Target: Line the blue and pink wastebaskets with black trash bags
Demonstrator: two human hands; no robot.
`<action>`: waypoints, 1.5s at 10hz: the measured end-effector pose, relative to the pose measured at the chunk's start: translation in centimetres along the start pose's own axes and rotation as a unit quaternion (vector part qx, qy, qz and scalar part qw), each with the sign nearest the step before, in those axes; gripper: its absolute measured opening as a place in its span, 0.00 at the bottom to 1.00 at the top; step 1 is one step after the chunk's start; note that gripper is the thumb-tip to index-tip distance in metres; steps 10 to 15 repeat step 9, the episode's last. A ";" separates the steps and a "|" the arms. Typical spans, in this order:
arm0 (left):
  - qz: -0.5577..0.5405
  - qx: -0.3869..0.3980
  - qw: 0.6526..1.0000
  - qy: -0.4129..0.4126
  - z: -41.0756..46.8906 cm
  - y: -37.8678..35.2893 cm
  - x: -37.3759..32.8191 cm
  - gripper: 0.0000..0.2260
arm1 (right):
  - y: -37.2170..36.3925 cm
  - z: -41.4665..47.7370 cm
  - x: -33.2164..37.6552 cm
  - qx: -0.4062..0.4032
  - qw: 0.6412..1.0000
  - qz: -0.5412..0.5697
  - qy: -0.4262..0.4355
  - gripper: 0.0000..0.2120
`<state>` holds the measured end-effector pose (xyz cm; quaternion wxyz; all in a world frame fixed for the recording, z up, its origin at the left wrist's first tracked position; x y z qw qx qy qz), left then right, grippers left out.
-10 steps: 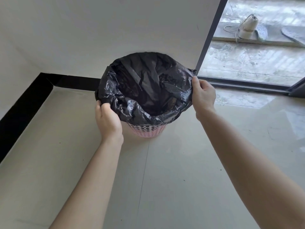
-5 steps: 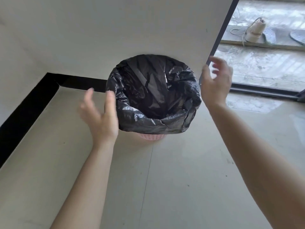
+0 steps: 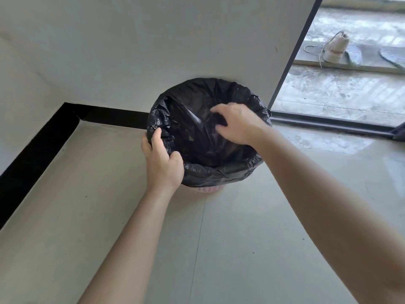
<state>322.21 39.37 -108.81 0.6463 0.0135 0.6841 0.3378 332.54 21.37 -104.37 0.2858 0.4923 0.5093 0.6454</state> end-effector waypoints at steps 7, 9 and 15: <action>0.225 -0.077 0.940 -0.243 1.6 3.1 -2.4 0.27 | 2.5 -6.7 -6.0 -0.110 0.930 0.321 -0.140 0.41; 0.293 -0.033 0.916 -0.272 -0.9 0.2 -3.6 0.27 | 9.8 -9.8 -0.1 -0.281 0.791 0.538 0.078 0.25; 0.293 -0.033 0.916 -0.272 -0.9 0.2 -3.6 0.27 | 9.8 -9.8 -0.1 -0.281 0.791 0.538 0.078 0.25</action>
Point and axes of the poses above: each hand's wrist, its own z-axis towards the middle knuckle, its own y-axis out of the back of the hand, x = y × z, the point moved 2 cm from there along z, towards the middle knuckle, and after that the axes turned 1 degree about -x, right-handed, at the moved point
